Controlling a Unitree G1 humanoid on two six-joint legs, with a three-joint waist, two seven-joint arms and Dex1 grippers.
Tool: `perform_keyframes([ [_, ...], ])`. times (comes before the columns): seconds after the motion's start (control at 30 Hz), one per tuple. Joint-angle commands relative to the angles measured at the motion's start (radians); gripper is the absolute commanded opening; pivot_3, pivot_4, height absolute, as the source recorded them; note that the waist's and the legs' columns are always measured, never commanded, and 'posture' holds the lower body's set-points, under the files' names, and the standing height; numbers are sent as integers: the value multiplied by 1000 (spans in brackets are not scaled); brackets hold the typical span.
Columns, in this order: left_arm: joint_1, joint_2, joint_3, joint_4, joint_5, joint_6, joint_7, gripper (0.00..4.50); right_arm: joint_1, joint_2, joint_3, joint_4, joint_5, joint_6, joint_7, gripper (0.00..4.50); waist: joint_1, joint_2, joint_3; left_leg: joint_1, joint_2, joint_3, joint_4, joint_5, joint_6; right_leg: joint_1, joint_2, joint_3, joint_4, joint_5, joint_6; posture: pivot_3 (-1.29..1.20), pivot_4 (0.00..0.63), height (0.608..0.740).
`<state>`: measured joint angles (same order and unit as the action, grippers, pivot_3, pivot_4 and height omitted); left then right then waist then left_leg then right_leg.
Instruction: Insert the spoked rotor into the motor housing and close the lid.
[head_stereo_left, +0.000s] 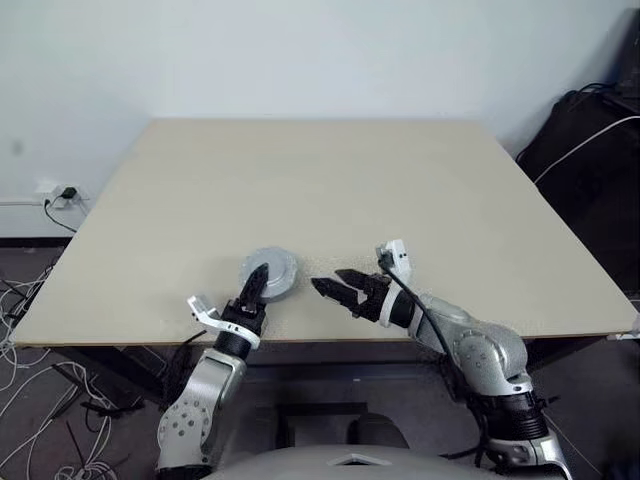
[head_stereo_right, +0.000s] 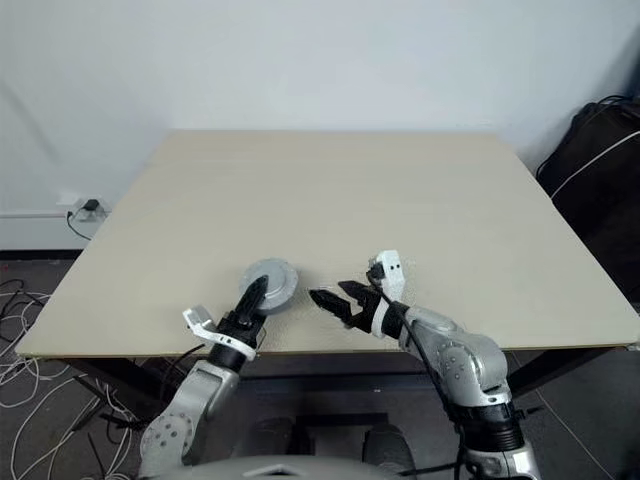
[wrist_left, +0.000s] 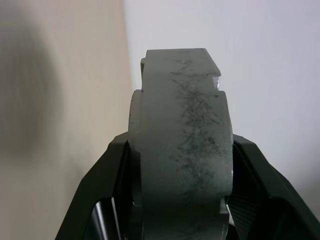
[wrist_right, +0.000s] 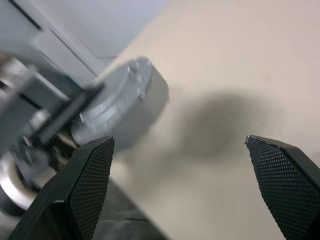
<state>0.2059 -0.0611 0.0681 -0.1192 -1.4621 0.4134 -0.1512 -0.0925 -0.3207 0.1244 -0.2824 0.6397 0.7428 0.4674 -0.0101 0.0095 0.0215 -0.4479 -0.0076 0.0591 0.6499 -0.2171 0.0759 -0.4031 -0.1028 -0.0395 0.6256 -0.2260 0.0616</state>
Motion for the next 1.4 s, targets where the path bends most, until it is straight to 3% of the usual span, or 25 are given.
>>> perform_keyframes([
  [0.03,-86,-72,49,20,12,-34,11,2121,13,-36,107,12,-216,-237,40,4500,1,-1,0,0,0,0,0,0,0,0,0,0,0,0,0,0,0,740],
  [0.3,-319,-48,206,236,77,-107,67,2121,54,12,136,128,-397,-466,2,4500,7,-10,5,1,1,-2,3,0,0,4,3,0,0,1,0,0,0,740],
  [0.93,-796,42,407,857,402,-176,11,2121,63,69,116,176,-468,-498,-13,4500,24,-14,7,1,1,-3,6,1,-1,6,6,-1,0,3,3,0,0,740],
  [1.27,-919,64,459,1122,550,-186,-23,2121,66,92,120,180,-490,-479,-21,4500,23,-14,7,1,1,-4,7,1,-1,7,6,-1,0,4,5,0,0,740],
  [1.3,-915,64,461,1124,560,-182,-20,2828,67,92,119,179,-491,-476,-24,4500,23,-14,7,2,1,-4,7,1,-1,7,6,-1,1,4,5,0,0,740],
  [1.4,-893,64,466,1116,595,-177,3,3726,69,95,116,177,-497,-467,-27,4500,23,-14,6,2,1,-5,8,1,-1,9,6,-1,1,4,5,0,0,740],
])
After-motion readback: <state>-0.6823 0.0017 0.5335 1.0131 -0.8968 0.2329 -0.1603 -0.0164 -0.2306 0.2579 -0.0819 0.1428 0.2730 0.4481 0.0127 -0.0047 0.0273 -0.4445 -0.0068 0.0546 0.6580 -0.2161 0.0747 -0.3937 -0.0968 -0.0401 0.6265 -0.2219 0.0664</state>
